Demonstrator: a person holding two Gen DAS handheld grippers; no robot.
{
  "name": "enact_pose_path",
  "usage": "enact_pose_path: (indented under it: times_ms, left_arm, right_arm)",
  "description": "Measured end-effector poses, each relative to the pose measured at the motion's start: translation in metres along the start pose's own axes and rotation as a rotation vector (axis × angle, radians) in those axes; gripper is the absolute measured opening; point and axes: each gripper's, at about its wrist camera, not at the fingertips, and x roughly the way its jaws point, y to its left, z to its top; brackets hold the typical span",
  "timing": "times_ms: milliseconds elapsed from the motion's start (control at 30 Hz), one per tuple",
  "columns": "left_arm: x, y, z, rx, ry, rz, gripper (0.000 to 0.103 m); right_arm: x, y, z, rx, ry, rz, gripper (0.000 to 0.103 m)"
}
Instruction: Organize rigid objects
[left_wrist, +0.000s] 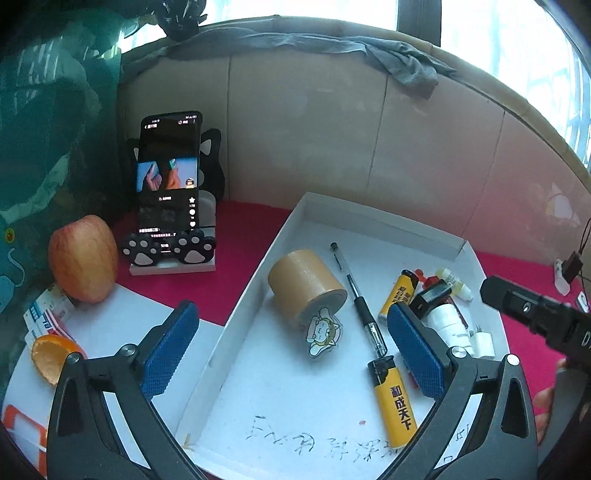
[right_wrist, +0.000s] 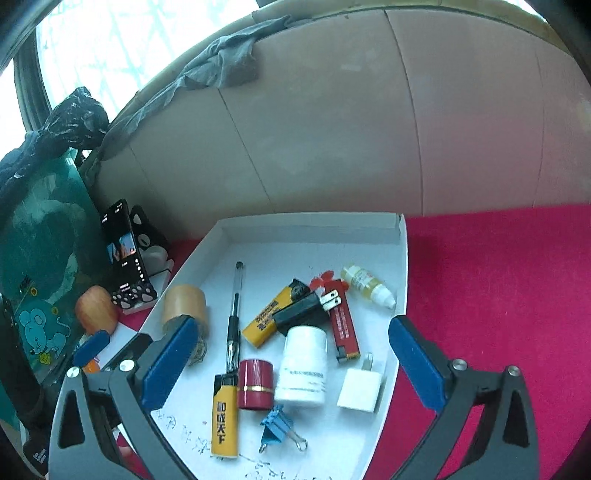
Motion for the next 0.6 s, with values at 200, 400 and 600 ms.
enact_pose_path:
  times_ms: [200, 400, 600]
  left_arm:
    - [-0.003, -0.002, -0.002, 0.005, -0.005, -0.005, 0.103]
    - [-0.011, -0.002, -0.006, 0.002, -0.013, -0.002, 0.103]
    - [-0.024, 0.001, -0.01, -0.001, -0.006, -0.061, 0.103]
  right_arm:
    - [-0.002, 0.003, -0.007, -0.001, 0.008, -0.006, 0.103]
    - [-0.006, 0.009, -0.014, -0.037, -0.008, -0.029, 0.103]
    - [-0.021, 0.011, -0.022, -0.088, -0.058, -0.075, 0.103]
